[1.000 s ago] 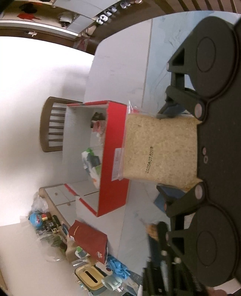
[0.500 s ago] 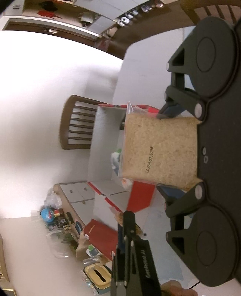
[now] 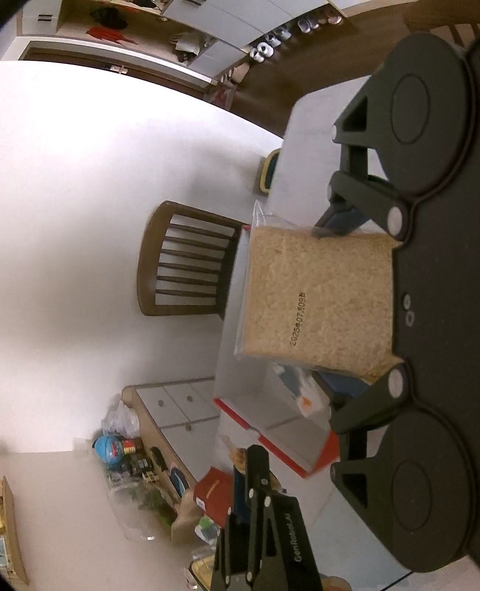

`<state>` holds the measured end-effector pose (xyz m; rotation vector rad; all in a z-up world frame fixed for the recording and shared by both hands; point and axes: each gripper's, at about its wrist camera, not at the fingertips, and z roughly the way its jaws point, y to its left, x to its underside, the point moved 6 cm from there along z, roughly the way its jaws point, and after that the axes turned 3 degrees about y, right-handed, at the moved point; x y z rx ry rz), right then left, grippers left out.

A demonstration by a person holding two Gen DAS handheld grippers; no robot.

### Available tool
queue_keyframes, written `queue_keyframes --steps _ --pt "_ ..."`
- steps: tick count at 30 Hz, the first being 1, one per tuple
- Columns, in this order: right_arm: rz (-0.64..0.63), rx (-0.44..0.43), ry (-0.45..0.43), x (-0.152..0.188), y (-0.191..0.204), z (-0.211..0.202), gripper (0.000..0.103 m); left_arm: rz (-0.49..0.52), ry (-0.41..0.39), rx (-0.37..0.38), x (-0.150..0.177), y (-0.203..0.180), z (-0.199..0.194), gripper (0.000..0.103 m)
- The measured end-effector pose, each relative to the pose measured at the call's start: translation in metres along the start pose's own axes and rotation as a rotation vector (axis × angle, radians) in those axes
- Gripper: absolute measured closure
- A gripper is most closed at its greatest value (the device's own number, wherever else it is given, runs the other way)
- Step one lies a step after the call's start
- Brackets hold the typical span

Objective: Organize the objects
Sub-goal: 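Carry the snack bag and bagged bread slice with both tools over the red box, then open both tools to drop the snack bag and bread slice into the box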

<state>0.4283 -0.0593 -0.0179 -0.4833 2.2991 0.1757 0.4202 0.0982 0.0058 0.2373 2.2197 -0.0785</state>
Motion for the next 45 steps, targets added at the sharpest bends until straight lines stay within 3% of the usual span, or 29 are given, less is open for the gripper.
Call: queue_keyframes --steps 13,21,31,45 --pt "-0.011 0.025 0.057 -0.026 -0.003 0.076 0.03 0.02 0.154 -0.089 -0.011 0.029 0.085 0.086" --pt "-0.018 0.032 0.136 -0.016 0.0 0.116 0.03 0.048 0.269 -0.124 -0.003 0.037 0.135 0.086" --pt "-0.03 0.021 0.212 0.006 0.006 0.148 0.03 0.1 0.341 -0.123 0.005 0.032 0.171 0.086" --pt "-0.039 0.019 0.238 0.021 0.006 0.161 0.028 0.118 0.405 -0.126 0.02 0.03 0.193 0.086"
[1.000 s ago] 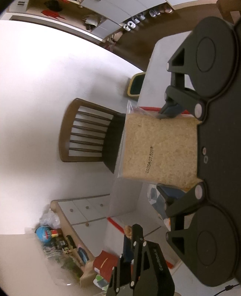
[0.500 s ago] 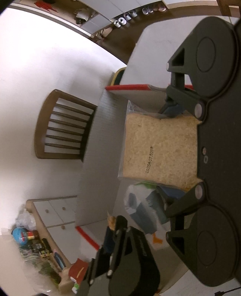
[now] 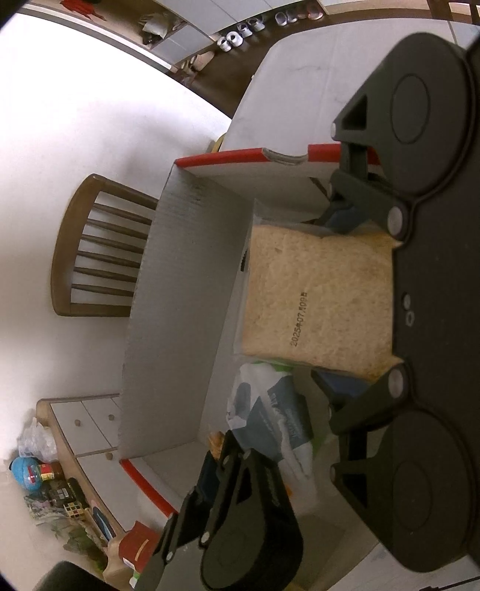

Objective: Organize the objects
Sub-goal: 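Open both tools to drop the snack bag and bread slice into the box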

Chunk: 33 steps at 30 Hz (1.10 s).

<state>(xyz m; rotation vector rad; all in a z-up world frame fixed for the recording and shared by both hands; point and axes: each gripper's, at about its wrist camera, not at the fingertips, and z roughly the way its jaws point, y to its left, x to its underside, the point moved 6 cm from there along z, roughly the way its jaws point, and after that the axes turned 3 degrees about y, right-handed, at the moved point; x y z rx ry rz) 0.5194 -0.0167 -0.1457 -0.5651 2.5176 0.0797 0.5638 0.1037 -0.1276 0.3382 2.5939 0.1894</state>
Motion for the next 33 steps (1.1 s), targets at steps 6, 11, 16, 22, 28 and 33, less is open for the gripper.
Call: queue_keyframes --steps 6,11,16,22,28,33 --pt "-0.003 -0.003 0.002 0.0 0.001 -0.001 0.024 -0.01 0.012 0.002 0.0 0.001 -0.002 0.085" --pt "-0.02 -0.001 -0.015 0.001 0.004 -0.009 0.022 -0.031 0.003 -0.01 0.002 0.005 -0.007 0.056" --pt "-0.017 0.001 -0.029 0.001 0.003 -0.02 0.021 -0.061 -0.024 -0.024 0.006 0.013 -0.018 0.034" --pt "-0.015 -0.007 -0.058 -0.001 0.004 -0.038 0.021 -0.076 -0.048 -0.01 0.011 0.018 -0.036 0.034" --pt "-0.041 -0.014 -0.092 -0.004 0.012 -0.062 0.02 -0.089 -0.085 0.0 0.017 0.018 -0.059 0.034" --pt "-0.047 -0.018 -0.125 -0.003 0.015 -0.085 0.017 -0.119 -0.117 0.022 0.023 0.022 -0.082 0.034"
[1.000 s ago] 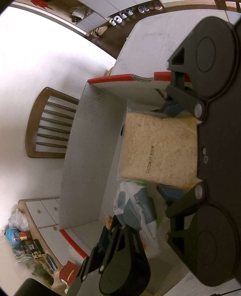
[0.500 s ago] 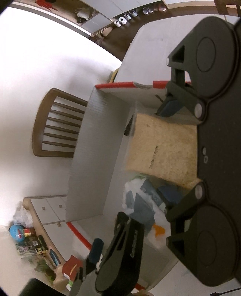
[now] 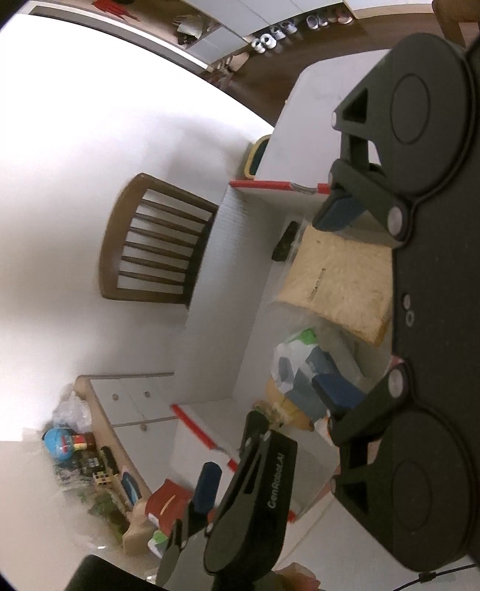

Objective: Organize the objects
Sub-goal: 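Open both tools to drop the snack bag and bread slice into the box, then move both tools back toward the red toy keychain and white plush toy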

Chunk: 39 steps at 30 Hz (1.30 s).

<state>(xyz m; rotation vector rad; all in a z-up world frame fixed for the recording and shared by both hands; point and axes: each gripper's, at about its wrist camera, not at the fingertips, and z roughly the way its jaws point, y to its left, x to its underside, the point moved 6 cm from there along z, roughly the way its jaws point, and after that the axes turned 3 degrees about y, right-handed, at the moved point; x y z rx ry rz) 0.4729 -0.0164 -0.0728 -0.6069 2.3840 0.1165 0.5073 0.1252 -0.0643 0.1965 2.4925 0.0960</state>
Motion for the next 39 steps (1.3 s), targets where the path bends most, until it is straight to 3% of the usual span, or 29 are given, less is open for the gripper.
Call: queue_keyframes --steps 14,16,21,26,33,39 --pt "-0.008 -0.014 -0.062 0.02 0.006 -0.062 0.013 0.017 -0.082 0.066 0.019 -0.016 -0.066 0.034" --pt "-0.013 -0.018 -0.066 0.026 0.007 -0.069 0.011 0.015 -0.092 0.076 0.024 -0.021 -0.075 0.026" --pt "0.001 -0.019 -0.088 0.042 0.006 -0.089 0.007 0.0 -0.11 0.112 0.04 -0.028 -0.096 0.025" --pt "0.06 -0.031 -0.102 0.059 -0.003 -0.106 0.006 -0.007 -0.118 0.136 0.062 -0.038 -0.114 0.025" --pt "0.095 -0.01 -0.118 0.089 -0.008 -0.123 0.004 -0.011 -0.125 0.111 0.101 -0.048 -0.13 0.02" --pt "0.103 0.015 -0.102 0.118 -0.012 -0.127 0.003 -0.056 -0.099 0.148 0.138 -0.054 -0.132 0.02"
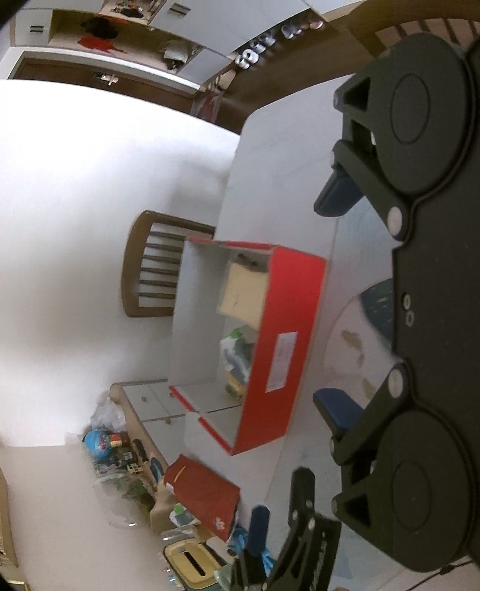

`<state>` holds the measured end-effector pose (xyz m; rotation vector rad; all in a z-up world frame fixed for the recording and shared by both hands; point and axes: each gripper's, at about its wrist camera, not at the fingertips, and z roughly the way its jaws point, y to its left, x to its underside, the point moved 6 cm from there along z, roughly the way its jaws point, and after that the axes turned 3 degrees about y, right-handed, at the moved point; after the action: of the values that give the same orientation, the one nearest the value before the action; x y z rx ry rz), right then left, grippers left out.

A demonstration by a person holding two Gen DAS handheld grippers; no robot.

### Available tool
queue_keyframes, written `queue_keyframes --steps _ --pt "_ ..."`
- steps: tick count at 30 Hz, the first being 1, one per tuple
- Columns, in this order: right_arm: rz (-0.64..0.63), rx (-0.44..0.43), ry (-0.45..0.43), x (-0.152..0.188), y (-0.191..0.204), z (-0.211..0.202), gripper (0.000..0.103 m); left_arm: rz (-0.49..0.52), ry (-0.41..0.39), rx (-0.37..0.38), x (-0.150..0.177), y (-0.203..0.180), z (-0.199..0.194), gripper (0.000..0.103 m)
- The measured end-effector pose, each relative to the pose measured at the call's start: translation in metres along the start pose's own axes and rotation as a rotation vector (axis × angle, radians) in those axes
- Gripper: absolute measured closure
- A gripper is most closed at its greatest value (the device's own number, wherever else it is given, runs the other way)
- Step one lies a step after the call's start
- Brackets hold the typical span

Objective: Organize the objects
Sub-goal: 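Move both tools back toward the red toy keychain and white plush toy, then grasp the red toy keychain with the left tool while the right tool grasps the white plush toy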

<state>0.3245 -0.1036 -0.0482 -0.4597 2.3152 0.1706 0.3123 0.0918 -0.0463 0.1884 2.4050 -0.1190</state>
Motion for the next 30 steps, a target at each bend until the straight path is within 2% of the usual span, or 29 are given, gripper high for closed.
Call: queue_keyframes --steps 5,11,17,30 --pt "0.017 0.05 0.026 0.027 -0.011 0.003 0.003 -0.022 0.037 0.029 0.032 -0.006 0.002 0.019" --pt "0.017 0.088 0.071 0.055 -0.021 0.013 0.003 -0.055 0.078 0.068 0.064 -0.011 0.01 0.014" --pt "0.045 0.105 0.114 0.075 -0.028 0.027 0.003 -0.053 0.097 0.071 0.09 -0.022 0.018 0.014" --pt "0.095 0.121 0.182 0.106 -0.041 0.051 0.004 0.061 0.135 0.067 0.133 -0.053 0.04 0.014"
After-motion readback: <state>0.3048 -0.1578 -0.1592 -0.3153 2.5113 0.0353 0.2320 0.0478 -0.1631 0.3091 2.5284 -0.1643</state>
